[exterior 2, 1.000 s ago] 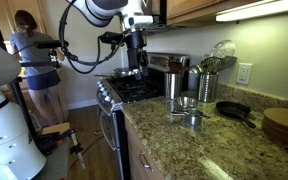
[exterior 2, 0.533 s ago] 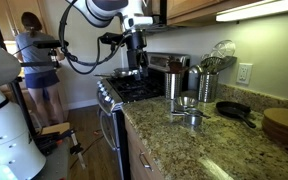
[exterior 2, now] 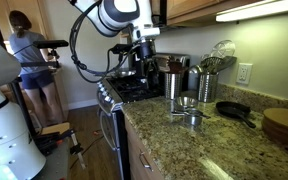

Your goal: Unstack the measuring cups

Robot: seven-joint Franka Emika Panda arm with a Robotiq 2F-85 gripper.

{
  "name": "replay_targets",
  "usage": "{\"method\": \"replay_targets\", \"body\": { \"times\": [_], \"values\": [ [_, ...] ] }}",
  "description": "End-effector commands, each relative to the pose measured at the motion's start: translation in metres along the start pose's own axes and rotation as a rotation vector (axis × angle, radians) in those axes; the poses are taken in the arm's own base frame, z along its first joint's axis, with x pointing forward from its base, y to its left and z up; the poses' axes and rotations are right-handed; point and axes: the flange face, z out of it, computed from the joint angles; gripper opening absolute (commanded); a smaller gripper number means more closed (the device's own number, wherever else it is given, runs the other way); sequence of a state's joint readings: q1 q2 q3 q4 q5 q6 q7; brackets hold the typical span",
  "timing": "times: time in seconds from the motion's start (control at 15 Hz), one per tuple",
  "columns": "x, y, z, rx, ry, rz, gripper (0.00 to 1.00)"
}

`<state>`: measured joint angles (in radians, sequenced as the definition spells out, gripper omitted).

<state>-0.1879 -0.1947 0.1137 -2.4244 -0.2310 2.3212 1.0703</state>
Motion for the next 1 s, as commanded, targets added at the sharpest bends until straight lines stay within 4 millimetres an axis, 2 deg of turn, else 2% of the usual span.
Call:
{"method": "replay_targets", "body": {
  "times": [0.0, 0.33, 0.6, 0.93],
  "values": [
    [0.030, -0.020, 0.021, -0.020, 0.084, 0.075, 1.00],
    [0.066, -0.045, 0.056, -0.080, 0.161, 0.150, 1.00],
    [0.095, -0.062, 0.078, -0.095, 0.169, 0.280, 1.00],
    [0.117, -0.092, 0.100, -0.105, 0.196, 0.361, 1.00]
  ]
}}
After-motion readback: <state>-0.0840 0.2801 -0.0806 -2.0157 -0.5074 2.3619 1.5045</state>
